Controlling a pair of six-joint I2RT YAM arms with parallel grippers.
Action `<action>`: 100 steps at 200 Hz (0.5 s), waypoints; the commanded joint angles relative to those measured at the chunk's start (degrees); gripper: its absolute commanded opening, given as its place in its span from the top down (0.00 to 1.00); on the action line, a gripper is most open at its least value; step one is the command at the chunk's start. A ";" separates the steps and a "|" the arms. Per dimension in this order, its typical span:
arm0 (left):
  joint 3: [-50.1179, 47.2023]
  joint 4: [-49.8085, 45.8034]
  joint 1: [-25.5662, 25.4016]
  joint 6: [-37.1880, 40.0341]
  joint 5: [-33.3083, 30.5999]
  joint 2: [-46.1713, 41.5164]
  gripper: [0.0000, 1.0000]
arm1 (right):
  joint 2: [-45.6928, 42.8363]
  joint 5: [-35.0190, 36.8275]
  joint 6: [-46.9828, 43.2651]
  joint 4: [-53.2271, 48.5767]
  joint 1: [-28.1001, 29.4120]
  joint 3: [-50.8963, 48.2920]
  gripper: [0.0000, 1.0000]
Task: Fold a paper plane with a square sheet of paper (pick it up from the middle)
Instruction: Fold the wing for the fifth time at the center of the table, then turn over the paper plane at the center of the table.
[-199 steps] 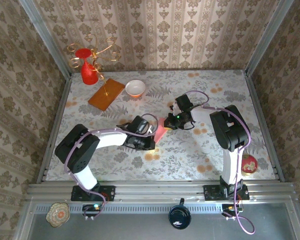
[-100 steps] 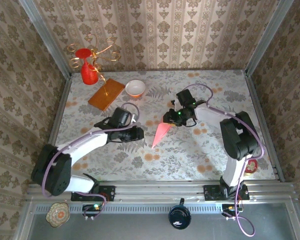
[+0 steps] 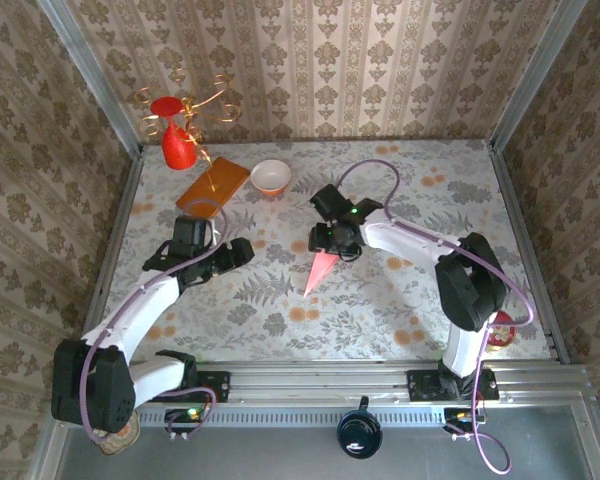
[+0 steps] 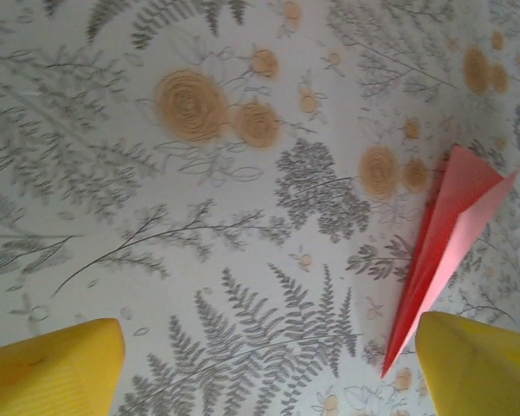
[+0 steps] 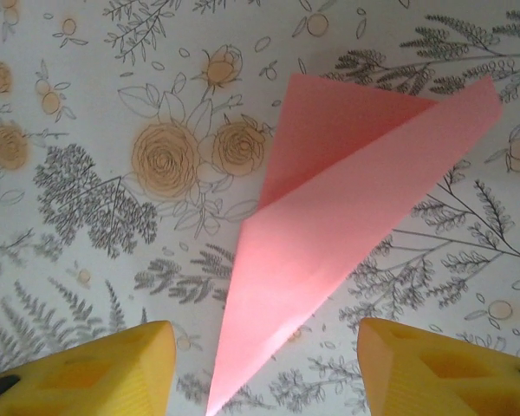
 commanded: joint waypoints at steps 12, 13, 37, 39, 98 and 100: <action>-2.18 -1.53 2.61 4.22 -2.28 -4.24 0.06 | 6.30 13.66 7.14 -10.16 3.28 6.37 0.40; -2.24 -1.49 2.71 4.27 -2.28 -4.29 0.06 | 6.49 13.76 7.16 -10.38 3.32 6.60 0.40; -2.77 -1.80 4.53 5.13 -1.56 -4.62 0.04 | 11.09 16.54 8.53 -14.74 4.80 11.49 0.40; -2.81 -1.74 4.62 5.07 -1.39 -4.60 0.04 | 11.34 16.74 8.58 -15.06 4.84 11.97 0.40; -3.69 0.11 5.09 4.78 1.07 -3.01 0.02 | 16.79 18.99 11.44 -20.24 5.40 16.57 0.42; -3.76 0.16 5.03 4.76 1.18 -3.01 0.02 | 16.83 19.00 11.59 -20.26 5.40 16.51 0.42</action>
